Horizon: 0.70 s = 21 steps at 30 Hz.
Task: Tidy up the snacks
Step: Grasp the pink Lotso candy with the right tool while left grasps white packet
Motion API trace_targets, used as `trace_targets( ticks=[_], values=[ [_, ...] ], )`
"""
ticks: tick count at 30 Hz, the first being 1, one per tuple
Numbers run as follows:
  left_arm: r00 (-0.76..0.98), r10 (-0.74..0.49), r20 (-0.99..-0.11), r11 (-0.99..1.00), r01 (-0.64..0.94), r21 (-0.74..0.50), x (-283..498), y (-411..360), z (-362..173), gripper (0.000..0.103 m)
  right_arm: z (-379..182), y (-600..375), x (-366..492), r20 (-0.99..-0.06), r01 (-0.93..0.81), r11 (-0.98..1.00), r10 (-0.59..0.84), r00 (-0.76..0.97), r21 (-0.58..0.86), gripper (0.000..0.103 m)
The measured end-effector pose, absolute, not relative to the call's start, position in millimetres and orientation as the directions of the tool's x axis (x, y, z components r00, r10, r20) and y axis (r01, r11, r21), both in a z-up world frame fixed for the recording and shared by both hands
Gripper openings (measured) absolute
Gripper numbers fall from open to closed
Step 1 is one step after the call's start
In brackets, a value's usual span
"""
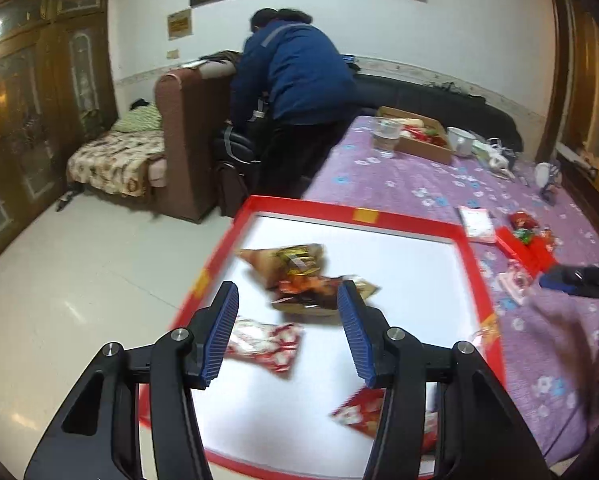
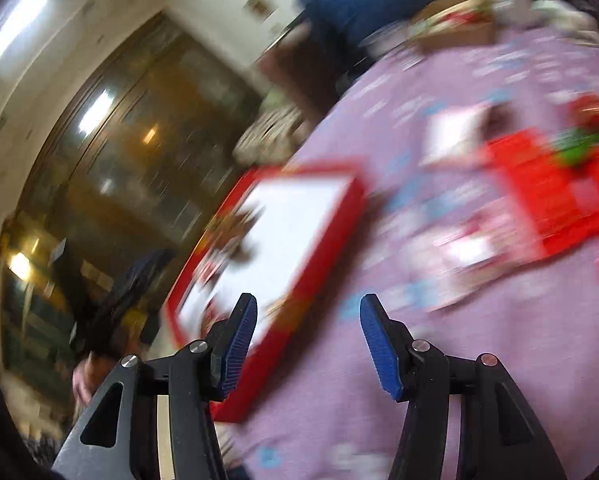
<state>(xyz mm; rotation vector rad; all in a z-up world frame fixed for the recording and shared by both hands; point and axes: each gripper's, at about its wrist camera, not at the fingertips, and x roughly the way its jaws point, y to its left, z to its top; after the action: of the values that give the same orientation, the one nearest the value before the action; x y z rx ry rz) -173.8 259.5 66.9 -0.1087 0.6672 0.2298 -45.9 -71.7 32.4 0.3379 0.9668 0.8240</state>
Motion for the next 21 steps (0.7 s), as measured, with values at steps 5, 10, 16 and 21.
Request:
trace_targets(
  ticks=[5, 10, 16, 21],
  values=[
    [0.76, 0.119, -0.638, 0.98, -0.192, -0.046, -163.1, 241.2, 64.6, 0.053, 21.7, -94.7, -21.3, -0.657, -0.348, 0.754, 0.656, 0.371, 0.557, 0.056],
    [0.762, 0.079, -0.642, 0.99, -0.136, -0.041, -158.4, 222.0, 69.9, 0.054, 0.8, -68.6, 1.8, -0.728, -0.249, 0.784, 0.62, 0.291, 0.568, 0.056],
    [0.781, 0.071, -0.62, 0.995, -0.101, -0.013, -147.8, 207.5, 88.1, 0.067, 7.4, -36.0, 9.2, -0.774, -0.249, 0.855, 0.518, 0.363, 0.456, 0.055],
    [0.795, 0.04, -0.605, 0.999, -0.049, 0.002, -122.7, 183.6, 110.6, 0.067, 6.3, -2.8, -15.7, -0.81, -0.4, 0.909, 0.32, 0.492, 0.116, 0.036]
  ],
)
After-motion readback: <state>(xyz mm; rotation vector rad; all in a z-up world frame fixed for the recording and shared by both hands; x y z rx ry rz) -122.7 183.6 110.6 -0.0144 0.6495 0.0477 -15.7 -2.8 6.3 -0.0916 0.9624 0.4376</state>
